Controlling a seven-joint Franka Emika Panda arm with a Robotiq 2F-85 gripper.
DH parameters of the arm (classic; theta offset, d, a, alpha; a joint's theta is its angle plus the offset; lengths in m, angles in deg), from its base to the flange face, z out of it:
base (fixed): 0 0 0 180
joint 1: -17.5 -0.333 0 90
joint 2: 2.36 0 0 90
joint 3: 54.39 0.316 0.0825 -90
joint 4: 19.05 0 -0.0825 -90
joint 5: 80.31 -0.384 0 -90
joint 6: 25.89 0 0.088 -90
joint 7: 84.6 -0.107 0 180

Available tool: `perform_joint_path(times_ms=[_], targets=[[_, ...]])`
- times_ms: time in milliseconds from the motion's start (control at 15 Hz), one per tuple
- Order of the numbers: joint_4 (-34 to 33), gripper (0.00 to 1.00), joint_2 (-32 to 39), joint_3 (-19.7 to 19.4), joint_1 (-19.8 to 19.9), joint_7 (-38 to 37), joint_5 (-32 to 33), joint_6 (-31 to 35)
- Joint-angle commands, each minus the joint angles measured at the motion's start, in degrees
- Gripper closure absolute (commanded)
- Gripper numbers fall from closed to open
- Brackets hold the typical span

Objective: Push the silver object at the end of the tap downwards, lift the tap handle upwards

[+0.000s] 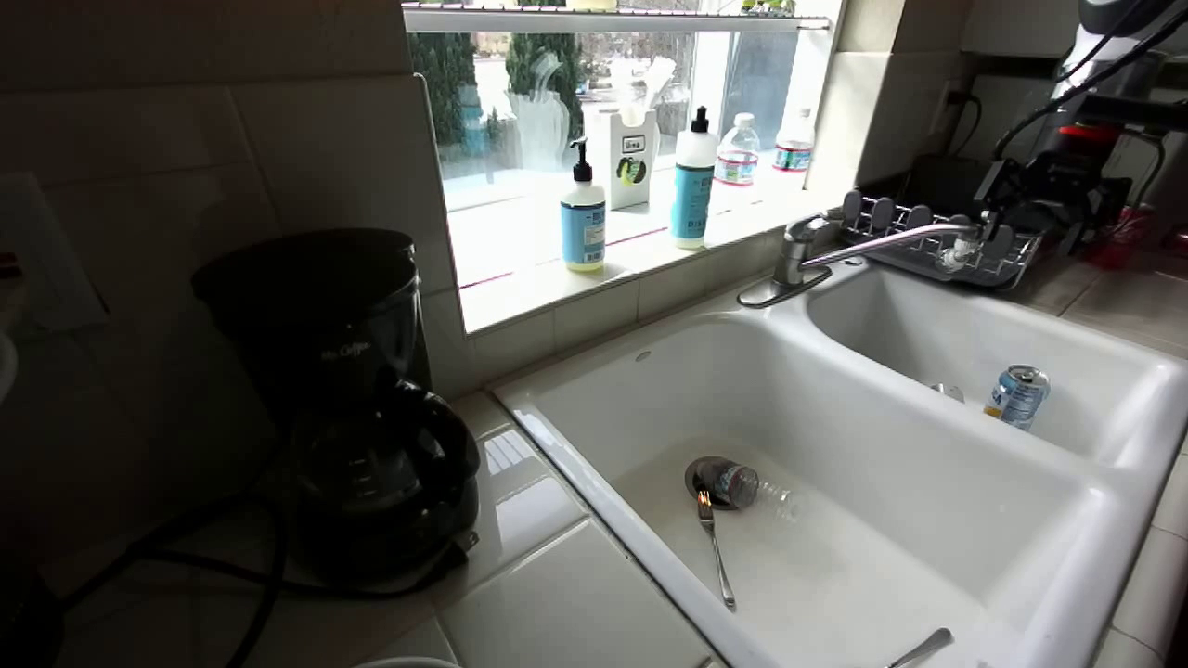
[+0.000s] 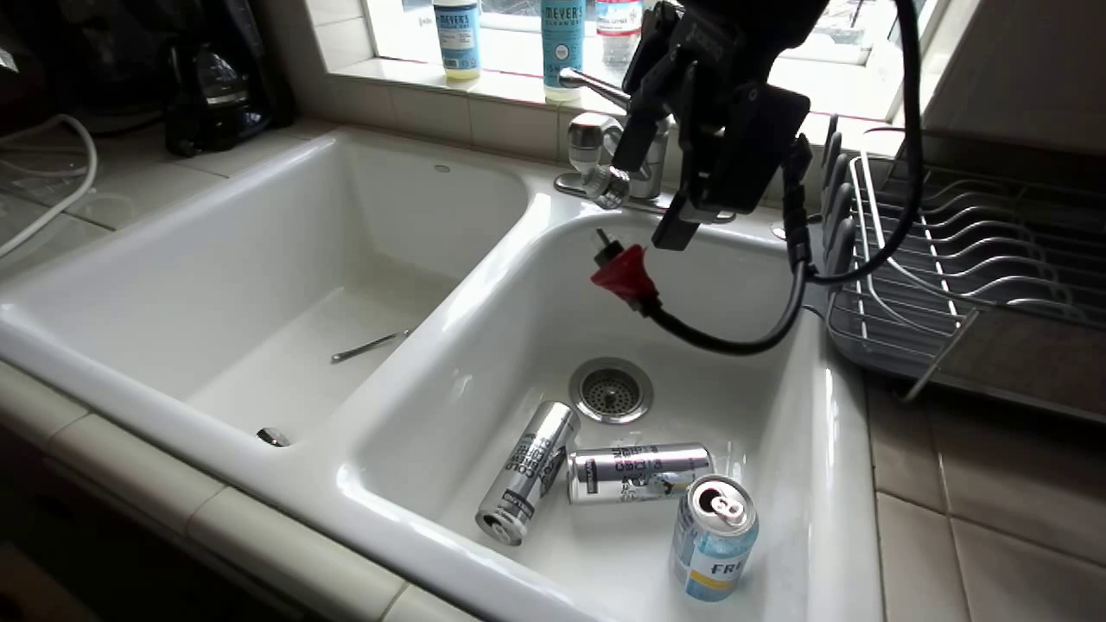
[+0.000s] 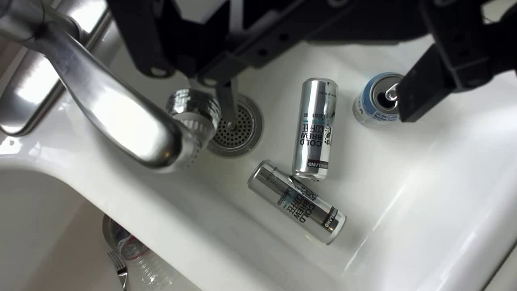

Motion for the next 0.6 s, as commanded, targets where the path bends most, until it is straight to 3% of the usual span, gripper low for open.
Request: perform_joint_path(times_ms=[0, 533], targets=[[-0.86, 0.0, 0.93, 0.08, 0.05, 0.97, -2.36, -1.02], [-2.6, 0.0, 3.47, 0.22, 0.05, -0.14, -5.57, -0.04]])
